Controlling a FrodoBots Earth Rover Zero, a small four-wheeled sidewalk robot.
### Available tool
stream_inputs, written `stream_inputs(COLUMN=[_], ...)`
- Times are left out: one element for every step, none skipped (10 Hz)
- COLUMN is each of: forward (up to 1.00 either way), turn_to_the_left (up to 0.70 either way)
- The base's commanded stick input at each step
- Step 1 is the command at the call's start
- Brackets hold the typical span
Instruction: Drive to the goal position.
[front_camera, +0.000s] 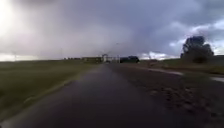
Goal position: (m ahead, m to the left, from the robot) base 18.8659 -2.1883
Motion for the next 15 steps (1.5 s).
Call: stream_inputs(forward=[0.7, 0.7, 0.7, 0.7, 0.7, 0.7, 0.7, 0.7, 0.7, 0.7, 0.7, 0.7, 0.7, 0.7, 0.7], turn_to_the_left=[0.0, 0.0, 0.0, 0.0, 0.0, 0.0, 0.0, 0.0, 0.0, 0.0, 0.0, 0.0, 0.0, 0.0, 0.0])
